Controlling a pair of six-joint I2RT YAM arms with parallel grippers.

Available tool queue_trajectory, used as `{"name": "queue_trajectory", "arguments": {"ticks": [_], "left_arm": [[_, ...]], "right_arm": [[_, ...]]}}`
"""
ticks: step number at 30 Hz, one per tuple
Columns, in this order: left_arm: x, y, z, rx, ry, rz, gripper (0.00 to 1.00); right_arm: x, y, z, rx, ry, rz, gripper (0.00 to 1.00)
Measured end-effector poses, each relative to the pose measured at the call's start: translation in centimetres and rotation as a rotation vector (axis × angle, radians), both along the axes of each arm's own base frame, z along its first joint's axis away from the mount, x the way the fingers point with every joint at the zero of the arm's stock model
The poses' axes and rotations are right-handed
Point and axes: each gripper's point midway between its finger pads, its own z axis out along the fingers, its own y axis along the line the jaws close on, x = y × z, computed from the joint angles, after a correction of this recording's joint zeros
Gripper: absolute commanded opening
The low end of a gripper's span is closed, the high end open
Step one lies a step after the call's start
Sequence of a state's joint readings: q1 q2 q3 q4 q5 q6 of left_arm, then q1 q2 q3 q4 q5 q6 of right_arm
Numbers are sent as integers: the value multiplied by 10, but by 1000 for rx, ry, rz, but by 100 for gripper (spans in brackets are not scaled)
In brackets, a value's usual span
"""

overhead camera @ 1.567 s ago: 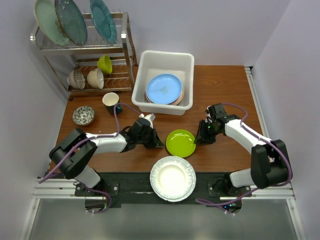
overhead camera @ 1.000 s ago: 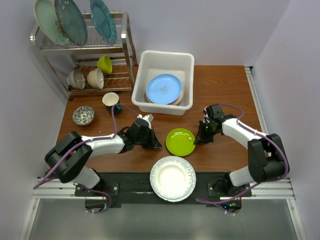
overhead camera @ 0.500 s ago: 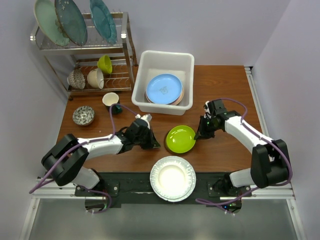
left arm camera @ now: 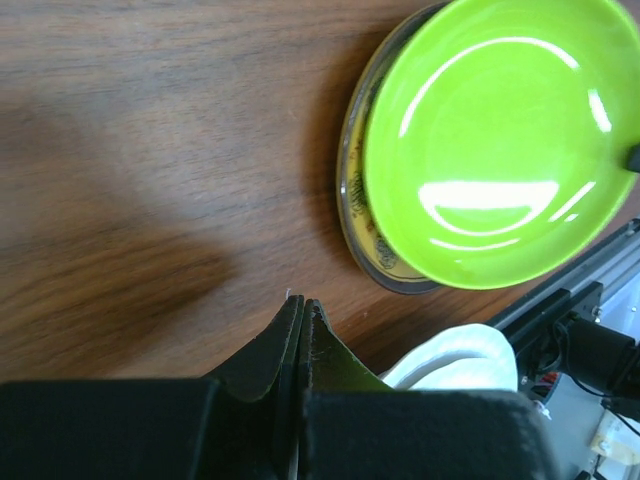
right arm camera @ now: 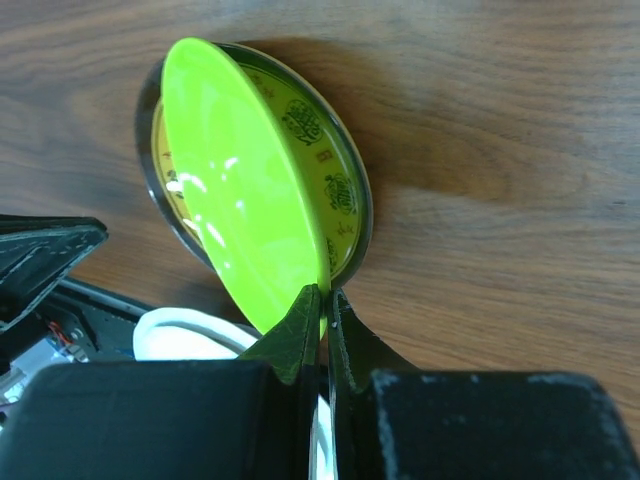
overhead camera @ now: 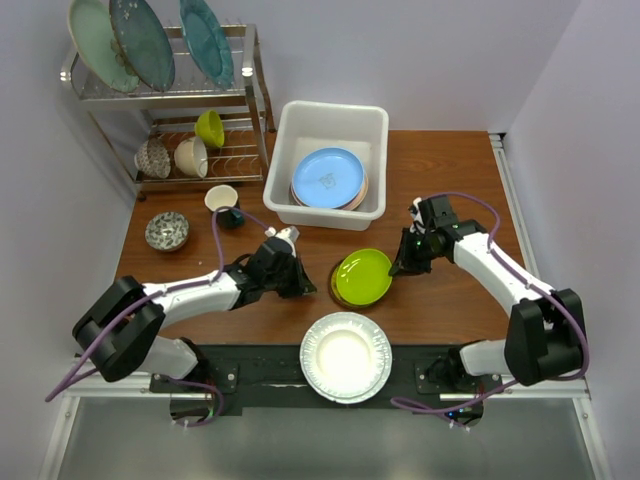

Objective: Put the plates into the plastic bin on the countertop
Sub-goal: Pick up the plate at the center of the board, then place the plate in the plastic bin.

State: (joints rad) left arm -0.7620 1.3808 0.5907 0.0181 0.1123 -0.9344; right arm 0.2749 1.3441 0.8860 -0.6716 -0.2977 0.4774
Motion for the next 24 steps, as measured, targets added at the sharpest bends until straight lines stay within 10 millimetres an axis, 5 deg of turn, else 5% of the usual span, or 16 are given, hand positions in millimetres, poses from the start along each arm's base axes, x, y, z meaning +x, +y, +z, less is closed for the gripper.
{"name": "queue_trajectory", "arguments": {"ticks": [8, 17, 24], "left_arm": [[-3, 13, -3, 54, 8, 25, 51], [-4, 18, -1, 69, 2, 34, 79], [-5, 20, -3, 82, 9, 36, 89]], "right_arm": [[8, 3, 25, 19, -51, 2, 0], [20, 8, 60, 49, -124, 1, 0], [27, 14, 76, 83, -152, 1, 0]]}}
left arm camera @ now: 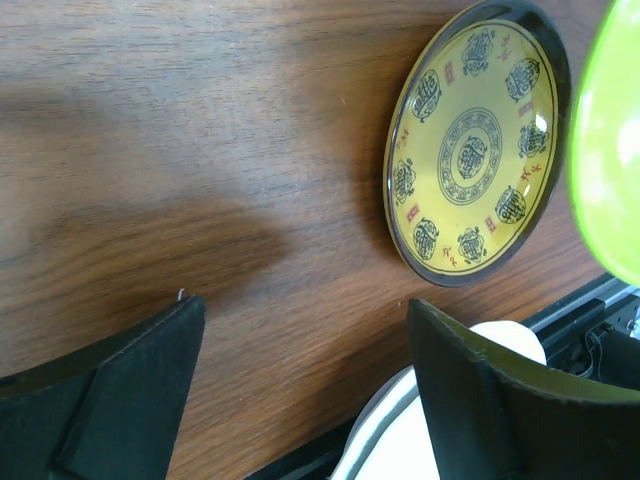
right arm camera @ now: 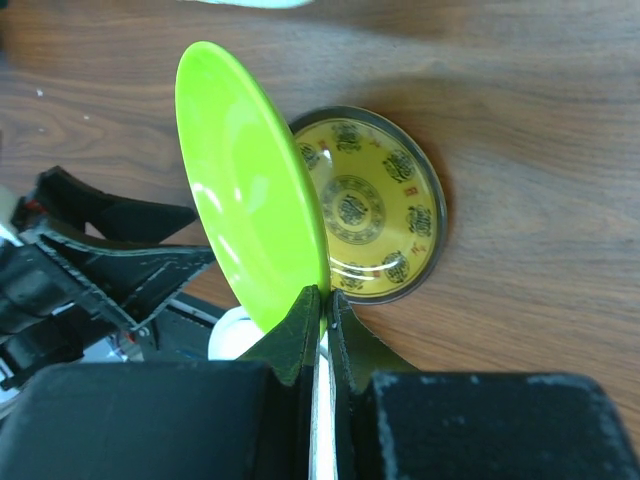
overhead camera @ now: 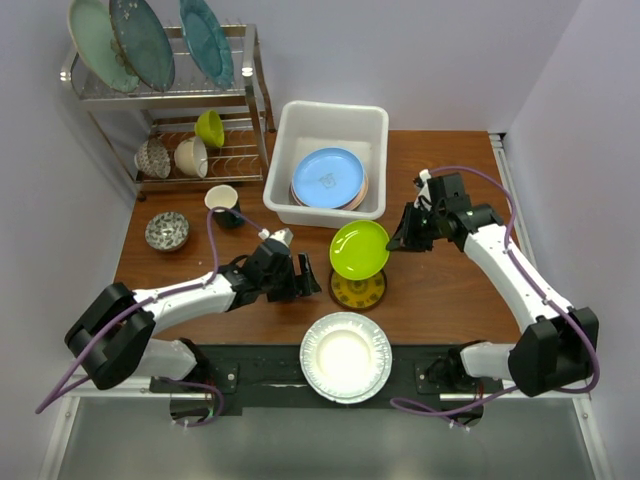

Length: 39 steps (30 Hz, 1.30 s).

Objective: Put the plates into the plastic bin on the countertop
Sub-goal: Place the plate in the plastic bin.

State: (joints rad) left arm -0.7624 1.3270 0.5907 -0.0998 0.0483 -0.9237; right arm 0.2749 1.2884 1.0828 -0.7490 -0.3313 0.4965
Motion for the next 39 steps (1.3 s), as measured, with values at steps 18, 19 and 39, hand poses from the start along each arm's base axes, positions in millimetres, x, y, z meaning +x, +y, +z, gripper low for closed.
{"name": "queue_trajectory", "arguments": {"ticks": [18, 19, 39], "left_arm": [[-2, 6, 6, 13, -11, 9, 100], [-2, 7, 6, 13, -10, 9, 100], [-7, 11, -2, 30, 7, 9, 100]], "right_arm": [[45, 18, 23, 60, -56, -23, 0], [48, 19, 23, 64, -57, -24, 0], [120, 43, 23, 120, -92, -65, 0]]}}
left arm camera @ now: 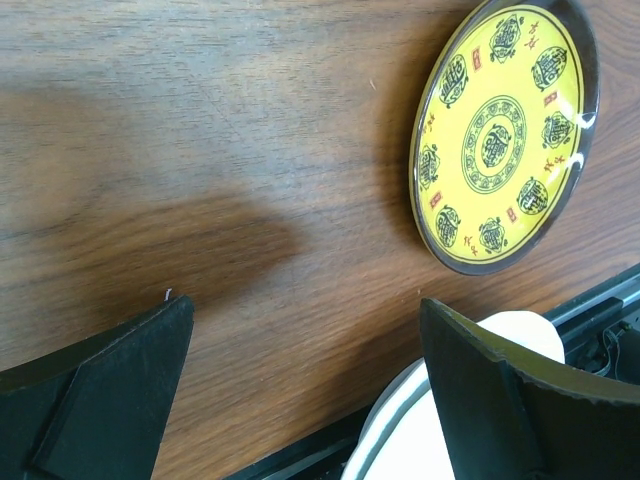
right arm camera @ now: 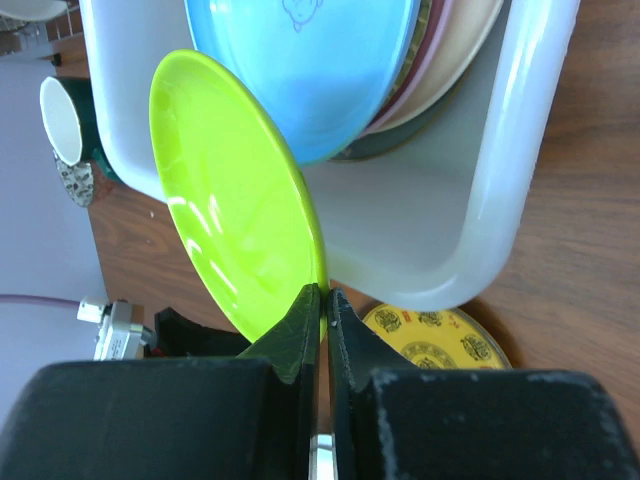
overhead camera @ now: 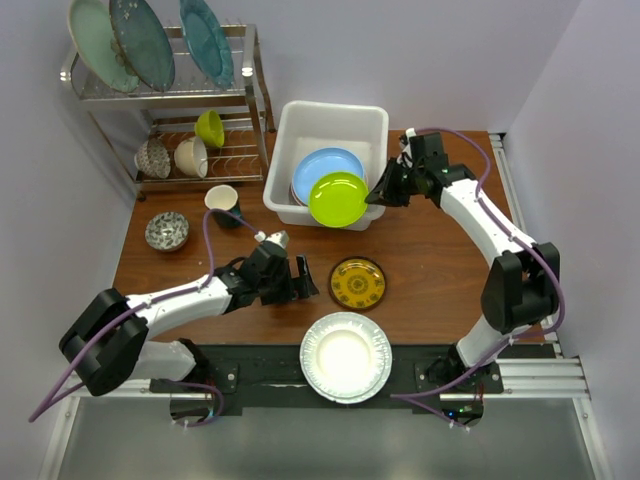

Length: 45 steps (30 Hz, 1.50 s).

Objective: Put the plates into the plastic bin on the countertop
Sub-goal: Place the plate in the plastic bin.

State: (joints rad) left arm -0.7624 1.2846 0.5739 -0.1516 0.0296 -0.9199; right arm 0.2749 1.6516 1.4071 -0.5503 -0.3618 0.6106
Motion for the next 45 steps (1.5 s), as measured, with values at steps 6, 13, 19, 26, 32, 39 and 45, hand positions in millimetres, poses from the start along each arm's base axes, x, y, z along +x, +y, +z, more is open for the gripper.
{"name": "queue_trajectory", "arguments": {"ticks": [6, 13, 19, 26, 32, 39, 45], "left_arm": [[-2, 2, -2, 4, 4, 1, 100], [-7, 6, -9, 18, 20, 1, 100], [-8, 8, -9, 19, 21, 1, 99], [-9, 9, -9, 12, 17, 4, 99], [-9, 8, -9, 7, 13, 5, 99], [-11, 11, -9, 1, 12, 10, 97], [-13, 12, -9, -10, 11, 18, 97]], "right_arm": [[15, 4, -2, 22, -7, -25, 0], [35, 11, -4, 61, -20, -65, 0], [56, 17, 0, 91, -42, -95, 0], [75, 21, 4, 111, -71, -122, 0], [81, 22, -13, 104, -46, -135, 0], [88, 22, -40, 87, -2, -157, 0], [96, 23, -54, 77, 20, -169, 0]]}}
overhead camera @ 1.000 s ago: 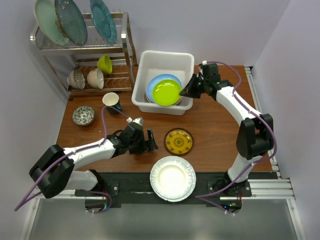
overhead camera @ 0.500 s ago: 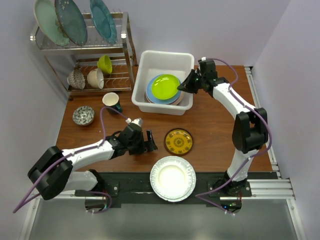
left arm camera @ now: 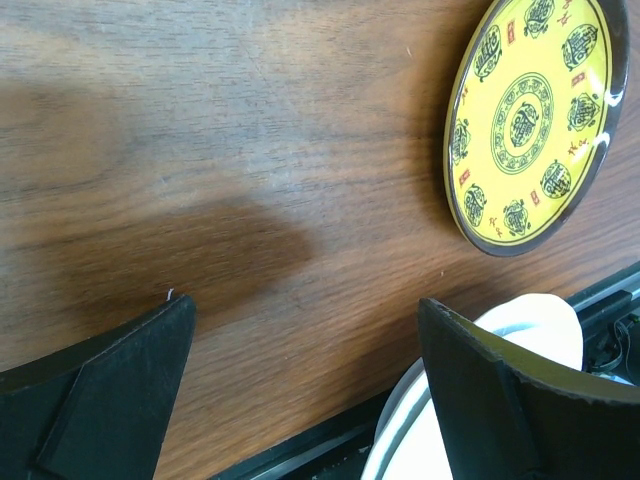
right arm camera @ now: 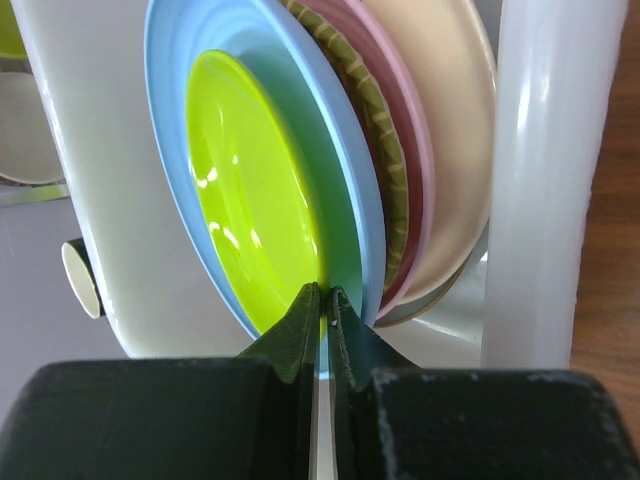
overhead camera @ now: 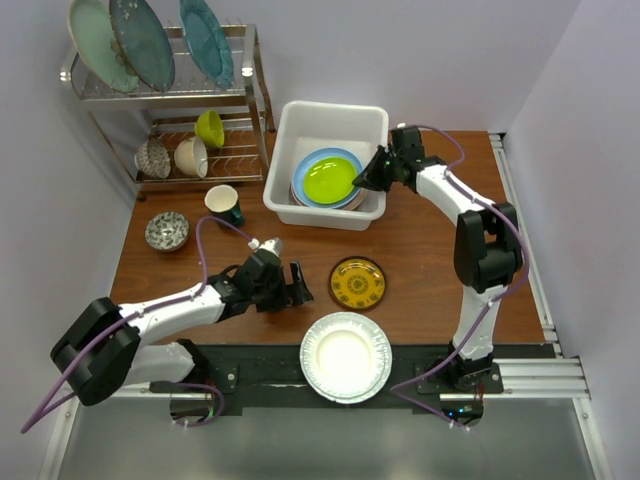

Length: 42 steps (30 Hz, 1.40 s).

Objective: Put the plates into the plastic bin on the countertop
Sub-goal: Place the plate in the plastic bin, then pick up the plate at the center of the board.

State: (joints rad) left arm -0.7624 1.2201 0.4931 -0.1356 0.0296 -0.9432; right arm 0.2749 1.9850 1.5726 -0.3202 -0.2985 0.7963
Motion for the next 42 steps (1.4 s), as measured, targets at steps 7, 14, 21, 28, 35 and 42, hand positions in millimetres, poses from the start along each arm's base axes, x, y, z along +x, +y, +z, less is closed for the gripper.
{"name": "queue_trajectory", "arguments": {"ticks": [7, 14, 21, 28, 35, 42], "left_arm": [[0, 0, 1, -4, 2, 5, 97], [-2, 2, 0, -4, 3, 6, 99], [-3, 3, 4, -13, -8, 7, 99], [-2, 3, 4, -14, -12, 9, 99], [-1, 2, 3, -13, -11, 8, 99], [0, 0, 4, -21, -18, 8, 99]], "right_arm": [[9, -1, -5, -18, 0, -17, 13], [15, -4, -7, -40, -4, -24, 45], [14, 0, 5, -38, -38, -6, 55], [9, -7, 53, -32, -132, -6, 55], [-10, -18, 117, -39, -256, 14, 56], [-51, -34, 116, -91, -244, 49, 58]]}}
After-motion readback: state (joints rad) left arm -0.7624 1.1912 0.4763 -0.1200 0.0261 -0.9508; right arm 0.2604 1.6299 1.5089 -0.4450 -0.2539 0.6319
